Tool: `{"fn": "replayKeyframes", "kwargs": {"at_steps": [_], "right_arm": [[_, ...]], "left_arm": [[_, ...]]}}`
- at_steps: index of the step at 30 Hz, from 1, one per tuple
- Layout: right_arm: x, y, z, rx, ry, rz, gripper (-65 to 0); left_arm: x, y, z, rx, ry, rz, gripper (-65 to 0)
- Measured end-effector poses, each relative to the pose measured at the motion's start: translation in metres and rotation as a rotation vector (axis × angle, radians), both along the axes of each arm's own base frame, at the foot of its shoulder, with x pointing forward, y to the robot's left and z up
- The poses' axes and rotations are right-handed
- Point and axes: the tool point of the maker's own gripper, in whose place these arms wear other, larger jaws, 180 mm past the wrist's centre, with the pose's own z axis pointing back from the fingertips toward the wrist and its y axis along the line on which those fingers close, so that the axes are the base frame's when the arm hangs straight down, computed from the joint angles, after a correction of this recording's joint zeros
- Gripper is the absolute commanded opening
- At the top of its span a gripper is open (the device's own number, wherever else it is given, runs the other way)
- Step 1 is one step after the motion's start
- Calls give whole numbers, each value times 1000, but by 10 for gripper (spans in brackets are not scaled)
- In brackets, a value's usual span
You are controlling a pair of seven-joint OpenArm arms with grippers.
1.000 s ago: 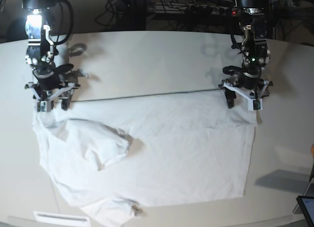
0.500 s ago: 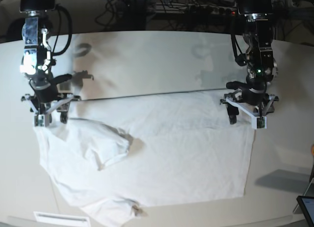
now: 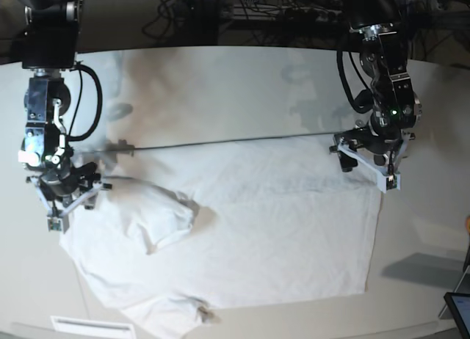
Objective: Fold the T-shirt properly
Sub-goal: 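Pull the grasped edge back toward the robot with both grippers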
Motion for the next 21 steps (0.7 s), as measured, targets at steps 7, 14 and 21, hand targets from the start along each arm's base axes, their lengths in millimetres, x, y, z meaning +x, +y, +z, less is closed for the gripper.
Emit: {"fn": "replayKeyframes", "kwargs": {"at_steps": [7,14,21], "right_arm": [[-15,-2,-31,17,93,-18,-357],[-28,-3,-37,16,121,-16,-357],[-37,-5,-43,9,83,-18,-357]], "left_arm": [[-4,3,-17,-12,53,11,-222],[-7,3,-20,-10,64,11,-222],[-16,3,-27,-10,85,11,-222]]}}
